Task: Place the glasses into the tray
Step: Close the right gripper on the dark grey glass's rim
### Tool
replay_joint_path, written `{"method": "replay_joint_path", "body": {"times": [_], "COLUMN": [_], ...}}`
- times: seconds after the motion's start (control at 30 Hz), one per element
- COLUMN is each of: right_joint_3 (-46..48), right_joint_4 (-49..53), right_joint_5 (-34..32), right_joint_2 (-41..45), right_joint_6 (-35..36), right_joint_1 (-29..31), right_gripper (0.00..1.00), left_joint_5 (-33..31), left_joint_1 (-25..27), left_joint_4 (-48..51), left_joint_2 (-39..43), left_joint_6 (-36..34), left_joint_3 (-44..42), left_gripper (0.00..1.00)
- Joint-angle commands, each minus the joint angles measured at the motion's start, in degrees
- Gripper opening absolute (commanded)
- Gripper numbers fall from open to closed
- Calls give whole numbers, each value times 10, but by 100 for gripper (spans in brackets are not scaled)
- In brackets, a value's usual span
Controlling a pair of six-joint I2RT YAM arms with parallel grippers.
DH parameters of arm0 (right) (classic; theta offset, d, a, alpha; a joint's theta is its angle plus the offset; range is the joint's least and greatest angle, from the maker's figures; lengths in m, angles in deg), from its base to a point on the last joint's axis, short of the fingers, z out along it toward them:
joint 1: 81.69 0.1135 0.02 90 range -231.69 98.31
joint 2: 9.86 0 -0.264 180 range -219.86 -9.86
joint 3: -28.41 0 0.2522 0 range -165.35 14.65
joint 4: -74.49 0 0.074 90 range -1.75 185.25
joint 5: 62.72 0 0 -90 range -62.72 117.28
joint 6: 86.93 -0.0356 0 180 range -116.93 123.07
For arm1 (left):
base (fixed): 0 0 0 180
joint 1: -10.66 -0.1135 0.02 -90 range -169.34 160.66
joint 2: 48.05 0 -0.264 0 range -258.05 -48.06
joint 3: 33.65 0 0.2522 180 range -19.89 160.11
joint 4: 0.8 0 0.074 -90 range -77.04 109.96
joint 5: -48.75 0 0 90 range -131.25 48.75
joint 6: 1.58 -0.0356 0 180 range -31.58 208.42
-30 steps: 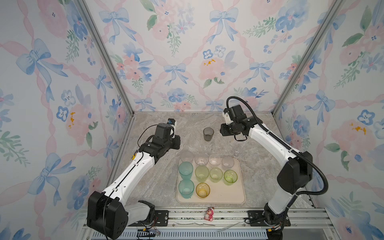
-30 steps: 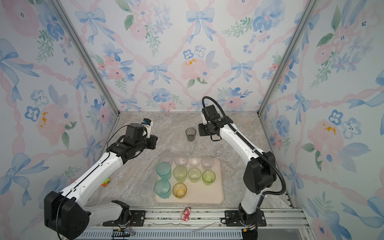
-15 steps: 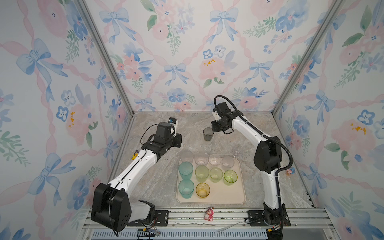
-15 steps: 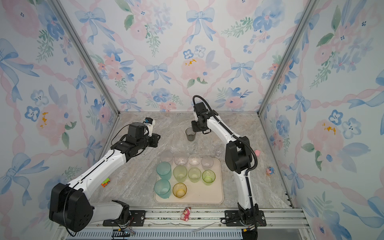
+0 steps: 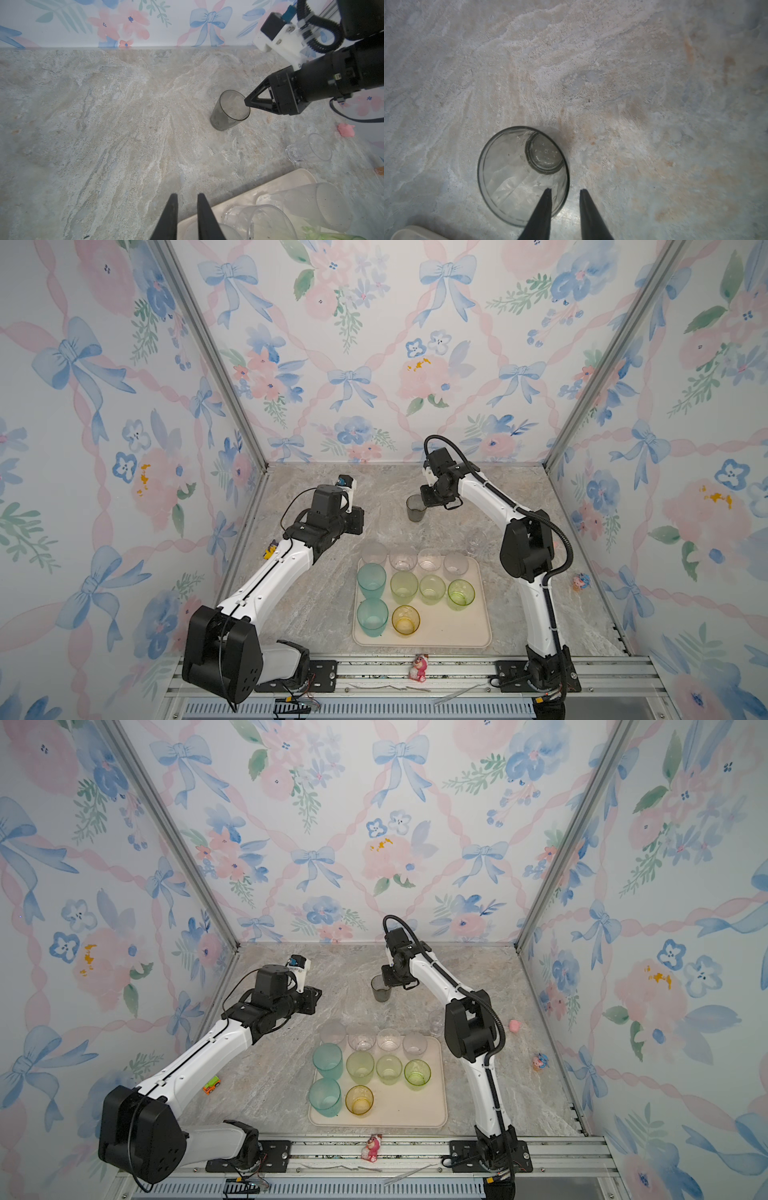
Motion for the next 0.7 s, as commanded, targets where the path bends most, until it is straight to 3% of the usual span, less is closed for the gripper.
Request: {"method": "replay_joint_path", "body": {"times": [0.0, 0.27, 0.67], "right_joint_3": [-22, -45, -70], "right_joint_4": [14, 15, 30], "right_joint_5": [-6, -3, 2], "right_joint_2": [-16, -38, -63], "right_joint_6": [0, -3, -1], "right_joint_1": [-5, -3, -2], "right_gripper": [25, 22, 11], "left_joint_5": [9, 11, 14], "left_joint_1": [-5, -10, -19], "left_joint_4": [-10, -11, -11], "left_joint_2": [-2, 1, 2], "left_joint_6": [2, -1, -5], "left_joint_3": [-12, -19, -26], "left_gripper": [20, 21, 20]}}
